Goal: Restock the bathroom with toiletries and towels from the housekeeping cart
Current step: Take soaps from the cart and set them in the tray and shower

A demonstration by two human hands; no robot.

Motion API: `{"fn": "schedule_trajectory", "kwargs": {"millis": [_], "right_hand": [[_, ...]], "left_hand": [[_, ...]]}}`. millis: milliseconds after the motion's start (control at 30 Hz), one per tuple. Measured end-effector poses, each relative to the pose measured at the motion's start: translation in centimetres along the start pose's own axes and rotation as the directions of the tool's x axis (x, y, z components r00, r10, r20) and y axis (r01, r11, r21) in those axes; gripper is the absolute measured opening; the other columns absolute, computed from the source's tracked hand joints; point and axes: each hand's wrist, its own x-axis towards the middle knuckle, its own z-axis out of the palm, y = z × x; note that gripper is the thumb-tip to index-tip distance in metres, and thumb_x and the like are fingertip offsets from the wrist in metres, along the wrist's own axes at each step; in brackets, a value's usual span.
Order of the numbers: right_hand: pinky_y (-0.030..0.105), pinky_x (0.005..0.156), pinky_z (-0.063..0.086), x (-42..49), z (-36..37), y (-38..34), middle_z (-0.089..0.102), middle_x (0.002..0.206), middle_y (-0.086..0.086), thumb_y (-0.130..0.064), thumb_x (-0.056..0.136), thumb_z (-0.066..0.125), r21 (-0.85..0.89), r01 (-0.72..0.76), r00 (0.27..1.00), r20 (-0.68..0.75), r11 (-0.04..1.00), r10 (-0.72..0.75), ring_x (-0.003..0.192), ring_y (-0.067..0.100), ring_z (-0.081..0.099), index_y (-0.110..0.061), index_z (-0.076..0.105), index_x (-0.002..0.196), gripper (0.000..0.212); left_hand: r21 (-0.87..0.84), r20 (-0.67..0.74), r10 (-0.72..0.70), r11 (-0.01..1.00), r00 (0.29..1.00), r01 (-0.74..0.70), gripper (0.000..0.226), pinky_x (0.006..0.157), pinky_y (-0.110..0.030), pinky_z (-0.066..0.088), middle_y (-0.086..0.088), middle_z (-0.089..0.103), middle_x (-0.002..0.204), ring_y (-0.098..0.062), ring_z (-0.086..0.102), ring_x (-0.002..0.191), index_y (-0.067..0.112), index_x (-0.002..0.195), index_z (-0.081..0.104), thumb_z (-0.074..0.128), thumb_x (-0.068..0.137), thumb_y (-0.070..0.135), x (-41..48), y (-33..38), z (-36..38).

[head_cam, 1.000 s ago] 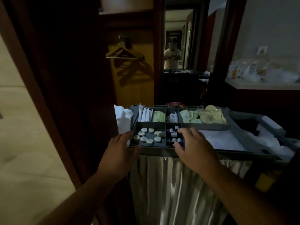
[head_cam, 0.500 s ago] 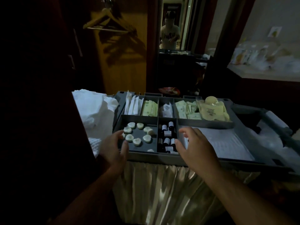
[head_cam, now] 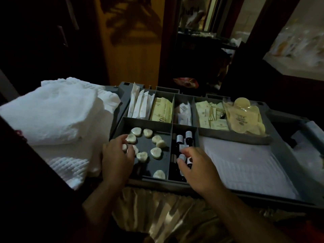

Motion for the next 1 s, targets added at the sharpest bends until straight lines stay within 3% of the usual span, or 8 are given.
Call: {"fn": "schedule_trajectory", "kwargs": {"millis": [167,267,400,533,667,833,900,1000], "right_hand": [[0.032,0.090,0.046,3.8,1.9,0.4,0.061,0.114,-0.002,-0.033,0.093,0.066,-0.110,0.153,0.988,0.053,0.982,-0.148,0.110,0.018,0.051,-0.021,0.065,0.118,0.028],[0.041,0.082,0.047,7.1,3.2,0.5,0.065,0.102,0.003,-0.036,0.087,0.070,-0.335,0.387,0.922,0.165,0.859,-0.351,0.103,0.029,0.055,-0.019,0.070,0.108,0.027],[0.042,0.088,0.036,10.4,4.6,-0.8,0.059,0.120,0.004,-0.050,0.093,0.054,-0.512,0.524,0.843,0.427,0.680,-0.329,0.114,0.031,0.046,-0.022,0.062,0.122,0.041],[0.044,0.090,0.032,12.2,5.5,-1.8,0.057,0.121,0.010,-0.044,0.095,0.053,-0.528,0.625,0.773,0.525,0.576,-0.358,0.113,0.034,0.046,-0.020,0.057,0.122,0.037],[0.044,0.094,0.031,13.1,6.7,-1.9,0.060,0.115,0.011,-0.034,0.095,0.053,-0.517,0.658,0.745,0.553,0.547,-0.372,0.106,0.033,0.054,-0.019,0.057,0.118,0.028],[0.044,0.095,0.034,13.8,7.6,-1.9,0.062,0.111,0.008,-0.031,0.094,0.055,-0.536,0.642,0.755,0.565,0.548,-0.332,0.100,0.032,0.059,-0.020,0.060,0.110,0.020],[0.042,0.087,0.040,13.9,8.1,-1.8,0.064,0.104,0.006,-0.032,0.086,0.065,-0.531,0.644,0.752,0.573,0.551,-0.326,0.093,0.030,0.062,-0.022,0.065,0.101,0.018],[0.036,0.065,0.046,13.9,8.4,-1.8,0.063,0.077,0.005,-0.036,0.057,0.086,-0.522,0.625,0.764,0.563,0.581,-0.316,0.069,0.027,0.062,-0.022,0.067,0.070,0.027]], "left_hand": [[0.157,0.038,0.064,0.985,0.997,-0.070,0.051,0.100,-0.037,0.037,-0.003,0.064,0.120,-0.021,0.046,0.114,0.018,0.131,0.057,0.070,0.082,0.014,1.5,-1.1,0.7],[0.148,0.000,0.015,0.989,1.000,-0.015,0.052,0.102,-0.038,0.039,-0.005,0.064,0.121,-0.023,0.047,0.116,0.015,0.132,0.057,0.066,0.081,0.008,1.6,-1.4,1.0],[0.129,-0.049,0.002,0.992,0.999,0.004,0.054,0.101,-0.036,0.038,-0.004,0.063,0.119,-0.023,0.049,0.115,0.013,0.131,0.056,0.068,0.080,0.003,1.5,-1.3,1.2],[0.140,-0.065,-0.021,0.990,0.998,0.029,0.058,0.100,-0.035,0.039,-0.001,0.062,0.119,-0.021,0.049,0.116,0.015,0.133,0.055,0.071,0.078,0.005,1.8,-1.3,1.2],[0.165,-0.058,-0.029,0.986,0.998,0.038,0.061,0.100,-0.028,0.035,0.001,0.060,0.122,-0.018,0.048,0.117,0.016,0.136,0.053,0.071,0.079,0.009,2.1,-1.5,1.1],[0.198,-0.059,-0.037,0.979,0.998,0.048,0.063,0.106,-0.034,0.038,0.002,0.058,0.127,-0.017,0.047,0.122,0.018,0.140,0.050,0.071,0.080,0.013,2.5,-1.7,1.4],[0.217,-0.052,-0.043,0.975,0.998,0.053,0.063,0.107,-0.036,0.038,0.001,0.058,0.129,-0.018,0.047,0.123,0.018,0.140,0.050,0.071,0.081,0.014,2.5,-1.6,1.4],[0.260,-0.038,-0.034,0.965,0.999,0.042,0.062,0.107,-0.036,0.037,0.000,0.058,0.128,-0.020,0.047,0.122,0.016,0.139,0.050,0.071,0.080,0.014,2.7,-1.7,1.6]]}}
